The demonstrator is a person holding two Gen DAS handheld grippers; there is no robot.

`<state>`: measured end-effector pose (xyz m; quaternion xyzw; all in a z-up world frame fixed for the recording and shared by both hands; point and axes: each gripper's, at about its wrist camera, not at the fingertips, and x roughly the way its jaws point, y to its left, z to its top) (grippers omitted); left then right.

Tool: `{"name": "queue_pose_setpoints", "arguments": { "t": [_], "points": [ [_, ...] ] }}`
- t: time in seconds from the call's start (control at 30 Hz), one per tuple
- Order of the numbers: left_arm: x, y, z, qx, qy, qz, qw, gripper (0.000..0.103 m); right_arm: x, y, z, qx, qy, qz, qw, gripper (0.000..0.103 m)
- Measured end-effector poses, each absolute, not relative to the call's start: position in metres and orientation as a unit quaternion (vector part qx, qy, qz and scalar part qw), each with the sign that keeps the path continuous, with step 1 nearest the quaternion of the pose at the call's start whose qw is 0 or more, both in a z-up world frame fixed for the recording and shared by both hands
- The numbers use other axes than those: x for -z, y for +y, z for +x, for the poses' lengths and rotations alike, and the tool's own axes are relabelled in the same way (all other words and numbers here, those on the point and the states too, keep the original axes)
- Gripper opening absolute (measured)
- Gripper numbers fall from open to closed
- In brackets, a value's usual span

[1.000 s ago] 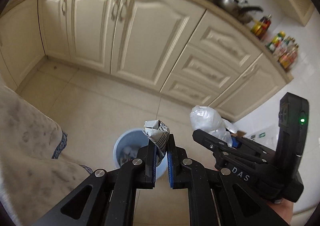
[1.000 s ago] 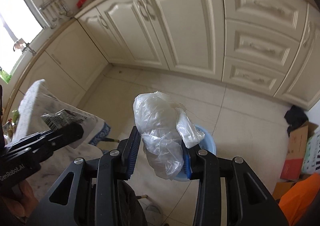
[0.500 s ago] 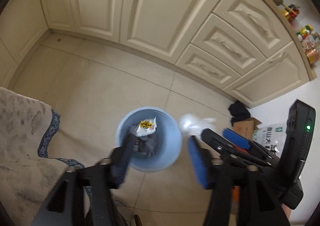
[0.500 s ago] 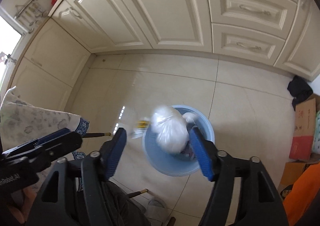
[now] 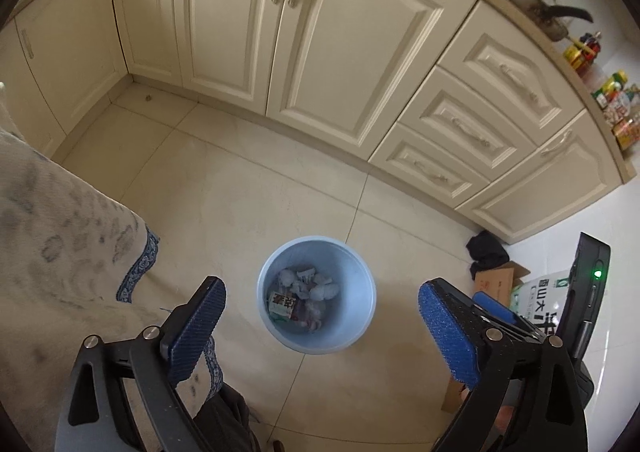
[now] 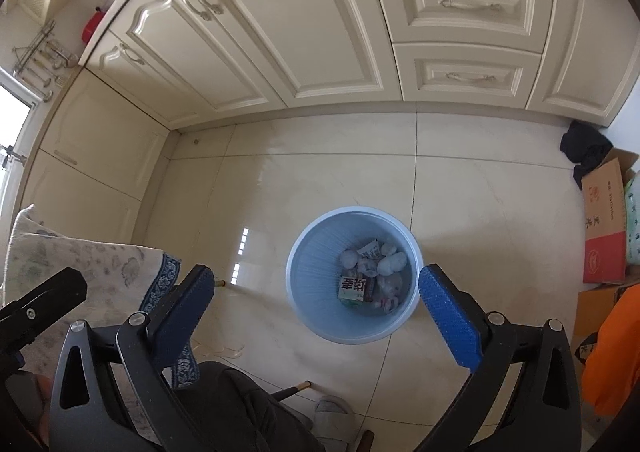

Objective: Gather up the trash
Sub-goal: 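Raise both grippers from the bin back over the table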

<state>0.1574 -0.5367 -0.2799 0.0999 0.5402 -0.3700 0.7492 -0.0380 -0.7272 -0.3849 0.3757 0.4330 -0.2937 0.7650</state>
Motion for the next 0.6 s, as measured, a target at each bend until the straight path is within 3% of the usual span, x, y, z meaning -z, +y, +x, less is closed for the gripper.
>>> {"name": "queue_pose_setpoints", "arguments": {
  "t": [0.23,0.6],
  "points": [
    [0.214,-0.464,0.134,0.396,0.489,0.043,0.776,0.099,0.32,-0.698,-0.022,0.281,0.396,0.345,0.803,0.103],
    [0.113,-0.27,0.082,0.342,0.332,-0.029,0.878,0.102,0.202,-0.595,0.038,0.193,0.338,0.267,0.882,0.103]
  ]
}}
